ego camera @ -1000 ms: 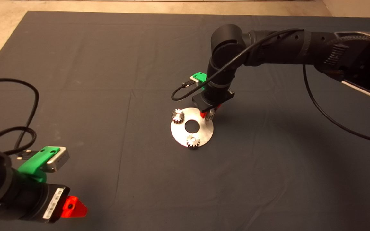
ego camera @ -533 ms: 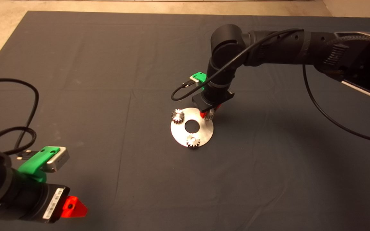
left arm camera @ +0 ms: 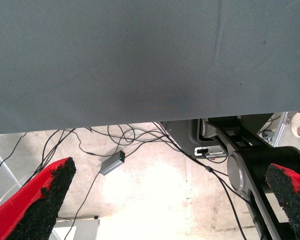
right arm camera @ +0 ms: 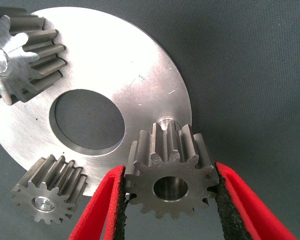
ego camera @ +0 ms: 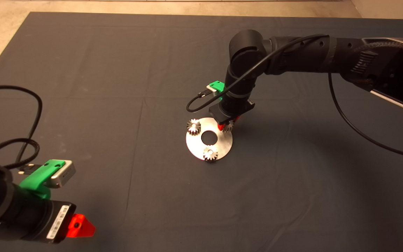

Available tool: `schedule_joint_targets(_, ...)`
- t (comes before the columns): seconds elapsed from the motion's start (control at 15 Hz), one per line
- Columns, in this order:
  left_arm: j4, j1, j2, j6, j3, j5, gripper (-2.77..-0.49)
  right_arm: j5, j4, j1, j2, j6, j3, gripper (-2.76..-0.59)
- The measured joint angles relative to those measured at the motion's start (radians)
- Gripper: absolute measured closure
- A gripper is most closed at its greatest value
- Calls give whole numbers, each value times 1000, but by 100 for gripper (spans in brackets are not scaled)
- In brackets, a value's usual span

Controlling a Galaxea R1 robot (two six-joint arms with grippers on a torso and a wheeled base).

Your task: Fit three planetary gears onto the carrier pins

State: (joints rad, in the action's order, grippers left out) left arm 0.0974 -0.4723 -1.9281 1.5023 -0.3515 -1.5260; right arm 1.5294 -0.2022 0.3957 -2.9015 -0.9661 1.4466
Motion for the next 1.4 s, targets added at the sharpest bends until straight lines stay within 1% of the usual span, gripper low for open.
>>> schedule_joint_targets(0.6,0,0,0,0,0,0,-277,0,0,0,0,0,3,-105)
schedule_joint_targets(0.8,0,0,14,-1,0,0,-277,-1,0,0,0,0,8,-105)
schedule_joint_targets(1.0,0,0,14,-12,0,0,-277,-4,0,0,0,0,10,-105)
schedule_joint_targets(1.4,0,0,14,-16,0,0,-277,-3,0,0,0,0,10,-105)
